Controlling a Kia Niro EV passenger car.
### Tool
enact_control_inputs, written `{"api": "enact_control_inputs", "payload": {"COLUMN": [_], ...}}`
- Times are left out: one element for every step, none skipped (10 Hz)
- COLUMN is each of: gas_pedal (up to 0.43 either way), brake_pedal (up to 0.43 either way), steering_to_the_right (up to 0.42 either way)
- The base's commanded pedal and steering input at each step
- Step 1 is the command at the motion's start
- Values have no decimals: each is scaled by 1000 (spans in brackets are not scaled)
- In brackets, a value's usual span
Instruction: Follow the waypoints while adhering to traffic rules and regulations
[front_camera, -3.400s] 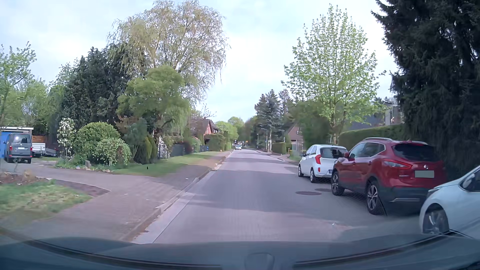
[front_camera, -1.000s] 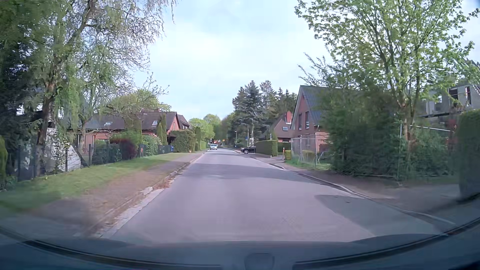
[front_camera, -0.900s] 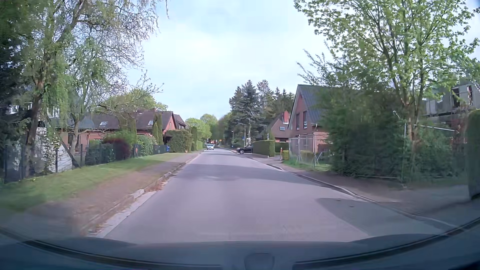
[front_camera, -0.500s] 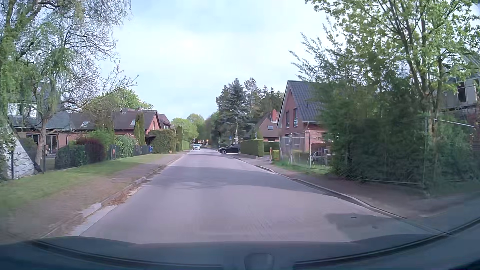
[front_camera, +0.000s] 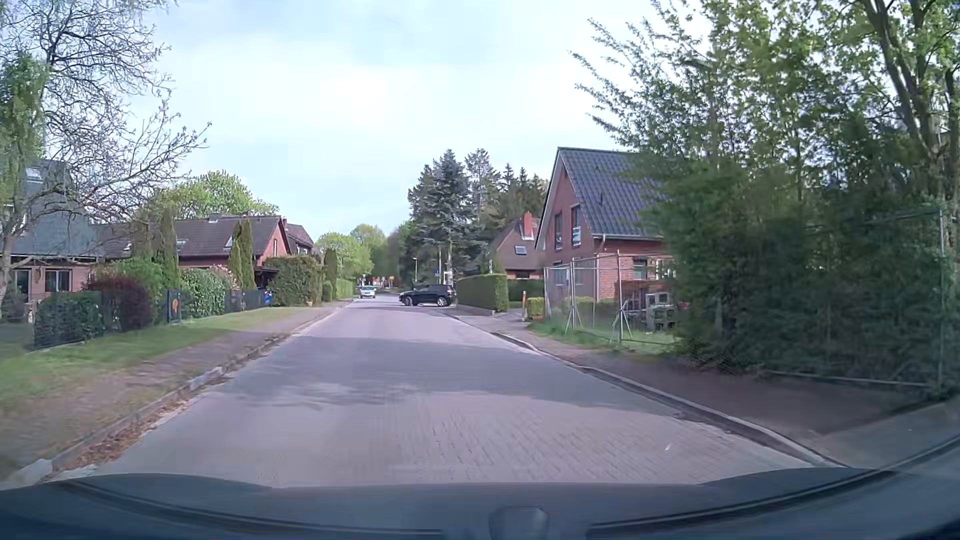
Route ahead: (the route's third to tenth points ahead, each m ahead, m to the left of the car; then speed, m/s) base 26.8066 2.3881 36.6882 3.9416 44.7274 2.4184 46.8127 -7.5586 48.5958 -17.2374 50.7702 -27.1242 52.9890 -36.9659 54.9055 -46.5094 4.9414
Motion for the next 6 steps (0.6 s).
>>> {"api": "enact_control_inputs", "payload": {"gas_pedal": [0,0,0,0,0,0], "brake_pedal": [0,0,0,0,0,0], "steering_to_the_right": [14,11,7,0,-8,-12]}}
